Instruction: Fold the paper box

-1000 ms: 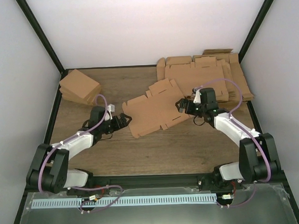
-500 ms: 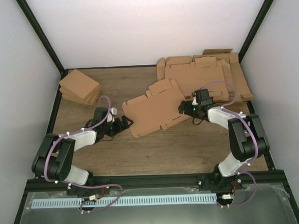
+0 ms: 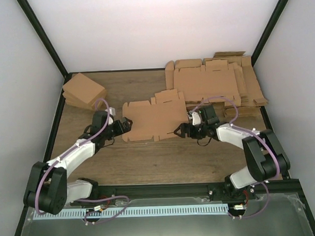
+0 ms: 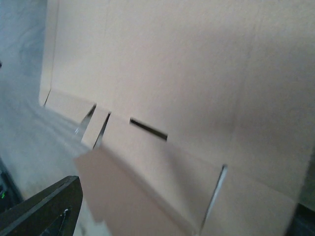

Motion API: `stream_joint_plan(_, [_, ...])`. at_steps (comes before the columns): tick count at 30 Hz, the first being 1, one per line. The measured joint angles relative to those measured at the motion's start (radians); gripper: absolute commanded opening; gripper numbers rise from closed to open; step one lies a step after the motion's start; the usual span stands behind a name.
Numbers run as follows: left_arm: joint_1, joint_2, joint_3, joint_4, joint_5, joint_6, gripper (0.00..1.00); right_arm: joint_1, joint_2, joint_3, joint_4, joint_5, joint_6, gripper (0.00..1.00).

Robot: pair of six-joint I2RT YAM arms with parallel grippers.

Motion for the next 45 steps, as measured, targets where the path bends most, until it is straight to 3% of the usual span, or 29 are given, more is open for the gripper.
stream_joint_plan(3, [0.000,-0.033,0.006,-0.022,-0.031,0.016,1.00,0.018,-0.062,-0.033,-0.031,-0.018,-0.007,0.97])
stream_joint_plan(7, [0.000,-0.044,0.006,-0.051,-0.056,0.035,1.00,-0.013,-0.154,-0.060,-0.051,0.034,-0.001,0.99])
stream_joint_plan(13, [0.000,-0.057,0.020,-0.086,-0.072,0.070,1.00,-0.206,-0.188,-0.081,-0.030,0.019,0.011,0.98])
stream_joint_plan(21, [0.000,-0.076,0.039,-0.080,-0.056,0.093,1.00,-0.231,-0.050,-0.065,0.031,-0.053,0.021,0.86])
stream_joint_plan(32, [-0.001,-0.047,0.038,-0.071,-0.010,0.106,1.00,-0.149,0.048,-0.016,0.073,-0.092,0.006,0.55])
stream_joint_plan(39, [-0.005,-0.009,0.051,-0.073,0.001,0.114,1.00,-0.115,0.060,0.026,0.069,-0.063,-0.002,0.52])
stream_joint_plan(45, [-0.005,-0.009,0.048,-0.072,0.000,0.113,1.00,-0.095,0.116,0.085,0.052,-0.025,0.001,0.61])
